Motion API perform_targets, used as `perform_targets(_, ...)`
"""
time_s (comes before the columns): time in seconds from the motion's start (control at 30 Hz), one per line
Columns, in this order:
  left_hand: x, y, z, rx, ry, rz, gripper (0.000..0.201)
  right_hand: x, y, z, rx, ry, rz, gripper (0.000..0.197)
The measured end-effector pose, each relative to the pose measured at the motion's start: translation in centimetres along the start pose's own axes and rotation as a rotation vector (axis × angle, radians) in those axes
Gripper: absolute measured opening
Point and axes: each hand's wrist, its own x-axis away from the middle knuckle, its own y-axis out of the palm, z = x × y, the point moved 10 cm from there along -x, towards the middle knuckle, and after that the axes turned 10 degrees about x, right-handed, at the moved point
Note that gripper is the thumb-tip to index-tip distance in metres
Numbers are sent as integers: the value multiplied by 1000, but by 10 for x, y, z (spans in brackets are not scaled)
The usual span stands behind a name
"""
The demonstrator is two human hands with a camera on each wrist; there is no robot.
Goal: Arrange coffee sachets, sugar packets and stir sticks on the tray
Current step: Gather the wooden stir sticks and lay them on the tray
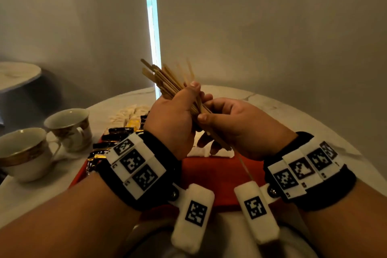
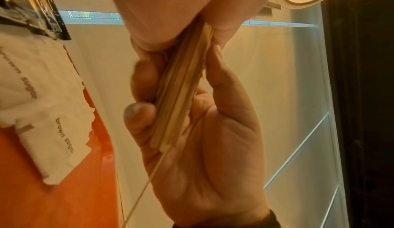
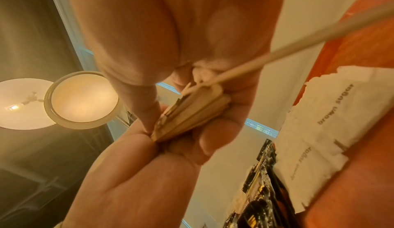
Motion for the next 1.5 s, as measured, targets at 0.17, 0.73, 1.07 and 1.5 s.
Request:
perform_targets(0.17, -1, -6, -3, 18, 38, 5, 16, 2, -1, 8, -40, 73, -53, 53)
perform_targets(0.73, -14, -21, 2, 193, 53, 89, 8, 23, -37, 42, 438, 336, -222, 13)
perform_targets(1.07, -3, -16, -19, 132, -36, 42, 8, 21, -89, -7, -147, 11, 430, 28)
perform_targets(1.5, 14, 3, -27, -33, -94, -95, 23, 7, -31, -8, -227, 7, 327, 32)
